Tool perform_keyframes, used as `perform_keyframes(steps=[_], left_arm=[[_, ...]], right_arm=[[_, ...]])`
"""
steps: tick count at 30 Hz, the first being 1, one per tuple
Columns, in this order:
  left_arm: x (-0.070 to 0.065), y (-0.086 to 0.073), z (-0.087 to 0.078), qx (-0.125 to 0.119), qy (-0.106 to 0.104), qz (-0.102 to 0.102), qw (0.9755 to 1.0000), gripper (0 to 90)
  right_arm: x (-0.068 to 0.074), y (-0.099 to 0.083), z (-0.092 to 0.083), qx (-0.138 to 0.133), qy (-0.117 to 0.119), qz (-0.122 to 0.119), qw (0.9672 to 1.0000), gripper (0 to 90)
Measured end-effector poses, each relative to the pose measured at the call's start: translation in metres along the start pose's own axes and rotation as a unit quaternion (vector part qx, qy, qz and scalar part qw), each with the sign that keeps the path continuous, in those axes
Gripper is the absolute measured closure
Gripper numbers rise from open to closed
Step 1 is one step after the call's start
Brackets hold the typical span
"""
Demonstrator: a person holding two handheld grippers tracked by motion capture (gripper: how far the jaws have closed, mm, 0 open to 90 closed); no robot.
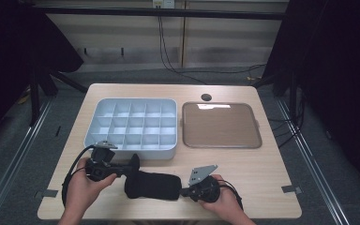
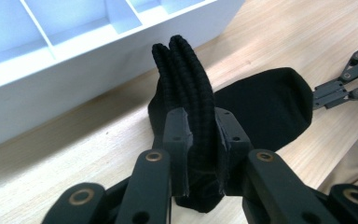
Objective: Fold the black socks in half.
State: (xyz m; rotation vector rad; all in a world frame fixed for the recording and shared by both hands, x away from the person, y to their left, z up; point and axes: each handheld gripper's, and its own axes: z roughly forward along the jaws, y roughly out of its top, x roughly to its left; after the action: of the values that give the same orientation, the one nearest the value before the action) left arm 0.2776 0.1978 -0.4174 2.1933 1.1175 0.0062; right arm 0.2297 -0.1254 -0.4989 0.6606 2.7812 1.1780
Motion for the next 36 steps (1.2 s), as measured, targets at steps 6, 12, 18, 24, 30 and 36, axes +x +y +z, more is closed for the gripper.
perform_keyframes(steps=[6,12,18,24,30,36], left_arm=[[-0.003,0.001,0.003,0.003,-0.002,0.004,1.0,76.9],[-0.004,0.002,0.005,0.006,-0.005,0.005,1.0,76.9],[-0.007,0.003,0.008,0.01,-0.008,0.01,0.9999,77.0],[-0.007,0.004,0.01,0.014,-0.009,0.011,0.9998,76.9],[-0.01,0.004,0.013,0.014,-0.011,0.01,0.9998,76.9],[-0.014,0.005,0.018,0.021,-0.013,0.018,0.9995,76.9]], right_arm=[[0.001,0.001,0.002,-0.002,0.003,-0.001,1.0,90.0],[0.001,0.002,0.003,-0.004,0.005,0.0,1.0,90.0],[0.002,0.004,0.005,-0.004,0.006,0.001,1.0,90.0],[0.002,0.005,0.006,-0.003,0.007,-0.001,1.0,90.0],[0.002,0.005,0.007,-0.006,0.007,0.004,0.9999,90.0],[0.003,0.006,0.008,-0.006,0.007,0.004,1.0,90.0]])
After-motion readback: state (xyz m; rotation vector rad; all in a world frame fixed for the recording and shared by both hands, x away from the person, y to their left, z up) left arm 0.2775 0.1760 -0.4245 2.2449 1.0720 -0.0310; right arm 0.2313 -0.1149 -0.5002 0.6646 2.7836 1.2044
